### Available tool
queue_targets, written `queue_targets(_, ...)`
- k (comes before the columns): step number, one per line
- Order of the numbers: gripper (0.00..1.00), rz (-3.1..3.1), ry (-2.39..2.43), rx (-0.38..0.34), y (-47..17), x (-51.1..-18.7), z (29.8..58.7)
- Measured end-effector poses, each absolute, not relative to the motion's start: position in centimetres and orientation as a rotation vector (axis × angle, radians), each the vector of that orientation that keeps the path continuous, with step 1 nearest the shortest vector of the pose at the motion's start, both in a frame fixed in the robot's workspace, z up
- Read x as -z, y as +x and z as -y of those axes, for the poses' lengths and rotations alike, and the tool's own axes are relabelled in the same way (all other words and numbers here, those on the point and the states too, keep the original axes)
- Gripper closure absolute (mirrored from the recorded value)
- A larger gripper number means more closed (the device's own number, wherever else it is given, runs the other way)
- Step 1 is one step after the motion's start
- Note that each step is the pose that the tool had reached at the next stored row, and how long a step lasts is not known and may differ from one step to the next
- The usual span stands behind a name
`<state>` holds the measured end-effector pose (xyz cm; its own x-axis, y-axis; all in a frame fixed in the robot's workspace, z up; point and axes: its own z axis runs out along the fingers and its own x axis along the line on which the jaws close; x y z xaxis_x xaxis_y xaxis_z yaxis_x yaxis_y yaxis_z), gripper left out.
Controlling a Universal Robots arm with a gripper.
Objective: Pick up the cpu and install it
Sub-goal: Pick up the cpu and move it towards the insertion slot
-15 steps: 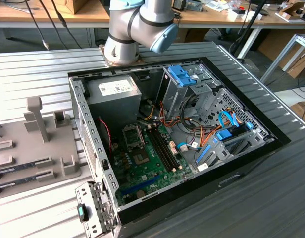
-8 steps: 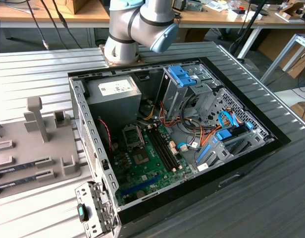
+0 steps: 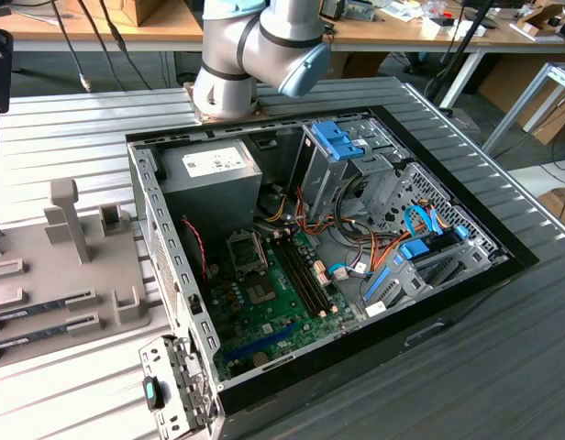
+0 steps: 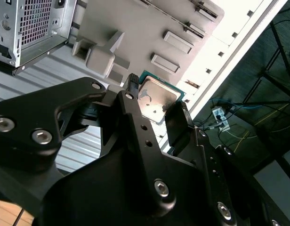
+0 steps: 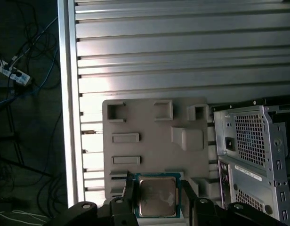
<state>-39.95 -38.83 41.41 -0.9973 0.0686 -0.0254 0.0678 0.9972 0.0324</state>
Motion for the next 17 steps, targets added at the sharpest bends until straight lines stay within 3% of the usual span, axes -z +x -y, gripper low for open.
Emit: queue_targets(17,0.53,-3.113,0.106,-0.049,-37.9,-41.4,38.8)
